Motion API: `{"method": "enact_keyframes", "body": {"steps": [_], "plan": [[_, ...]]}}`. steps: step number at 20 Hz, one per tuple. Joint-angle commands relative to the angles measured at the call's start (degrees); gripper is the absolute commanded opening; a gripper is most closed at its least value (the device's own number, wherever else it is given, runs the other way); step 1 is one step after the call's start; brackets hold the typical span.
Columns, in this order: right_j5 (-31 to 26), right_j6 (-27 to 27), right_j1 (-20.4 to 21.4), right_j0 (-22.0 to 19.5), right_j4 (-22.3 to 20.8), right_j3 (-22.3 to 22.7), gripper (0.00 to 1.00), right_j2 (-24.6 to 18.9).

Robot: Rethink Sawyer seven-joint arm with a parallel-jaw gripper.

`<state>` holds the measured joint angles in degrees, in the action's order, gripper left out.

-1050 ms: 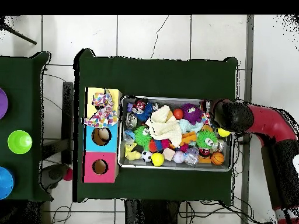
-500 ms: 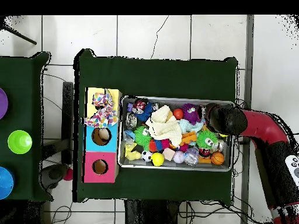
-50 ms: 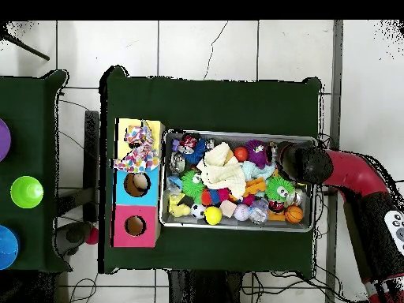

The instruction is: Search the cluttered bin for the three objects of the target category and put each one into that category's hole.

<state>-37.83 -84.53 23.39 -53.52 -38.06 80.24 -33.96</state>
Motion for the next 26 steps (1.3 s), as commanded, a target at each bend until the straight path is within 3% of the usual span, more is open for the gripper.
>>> {"method": "enact_keyframes", "body": {"steps": [1,14,20,26], "plan": [[-7.52,15.95,0.47,0.16,-4.16,1.91,1.00,1.11],[-6.80,25.50,1.18,-0.11,-10.61,-1.19,1.00,-0.38],[-3.91,23.53,0.23,-0.11,-12.95,-1.10,1.00,-0.46],[-0.95,14.09,-1.79,1.06,-13.98,0.54,1.00,2.09]]}}
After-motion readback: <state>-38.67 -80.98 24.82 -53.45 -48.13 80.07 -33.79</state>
